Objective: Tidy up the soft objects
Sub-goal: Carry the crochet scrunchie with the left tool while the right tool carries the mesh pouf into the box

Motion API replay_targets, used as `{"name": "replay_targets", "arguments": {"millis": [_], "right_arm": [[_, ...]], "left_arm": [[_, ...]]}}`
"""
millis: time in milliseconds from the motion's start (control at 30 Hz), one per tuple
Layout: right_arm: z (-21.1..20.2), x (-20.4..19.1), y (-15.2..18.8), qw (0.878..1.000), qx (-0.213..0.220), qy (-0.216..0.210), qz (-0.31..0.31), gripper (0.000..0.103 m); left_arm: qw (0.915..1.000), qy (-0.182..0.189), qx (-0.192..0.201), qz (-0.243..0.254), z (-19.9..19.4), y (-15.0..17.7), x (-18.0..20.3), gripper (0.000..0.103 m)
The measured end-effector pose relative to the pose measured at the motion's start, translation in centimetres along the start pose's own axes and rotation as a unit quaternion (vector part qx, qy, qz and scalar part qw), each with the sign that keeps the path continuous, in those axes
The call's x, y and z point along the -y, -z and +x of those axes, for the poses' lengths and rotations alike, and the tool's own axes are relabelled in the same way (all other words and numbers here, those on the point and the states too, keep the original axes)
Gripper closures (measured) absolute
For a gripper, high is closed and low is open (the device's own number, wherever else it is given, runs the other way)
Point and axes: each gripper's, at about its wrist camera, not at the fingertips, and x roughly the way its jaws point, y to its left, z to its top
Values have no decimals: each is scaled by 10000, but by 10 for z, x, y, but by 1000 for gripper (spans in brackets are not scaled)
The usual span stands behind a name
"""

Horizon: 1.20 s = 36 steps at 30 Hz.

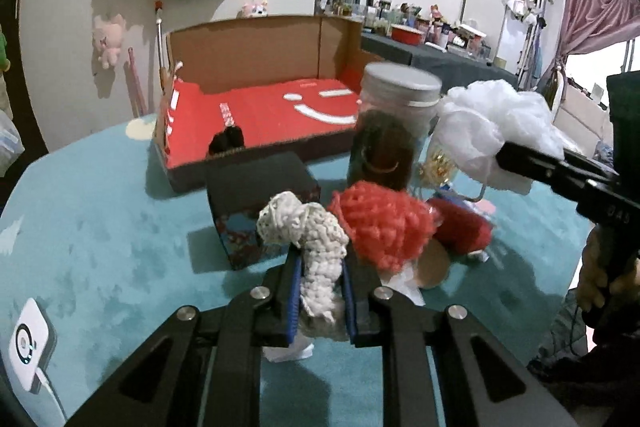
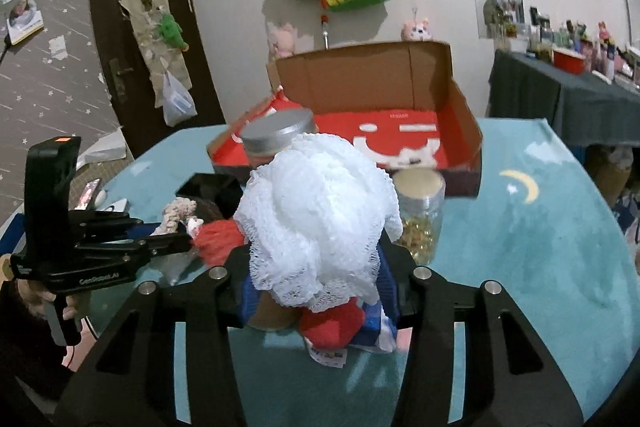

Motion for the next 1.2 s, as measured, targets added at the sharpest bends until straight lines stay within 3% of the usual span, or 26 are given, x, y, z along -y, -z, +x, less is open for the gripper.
{"name": "replay_targets", "arguments": {"millis": [700, 967, 1200], "right_arm": [[-16, 4, -12, 9998, 144, 132, -3, 58], [-27, 22, -45, 9988, 440, 194, -54, 58], [-10, 33, -92, 9981, 397, 225, -413, 58]], "left_arm": [[9991, 200, 369, 82, -10, -26, 4, 85], [9981, 353, 417, 274, -6, -60, -6, 85], [9979, 360, 312, 430, 7, -107, -24, 85]]}}
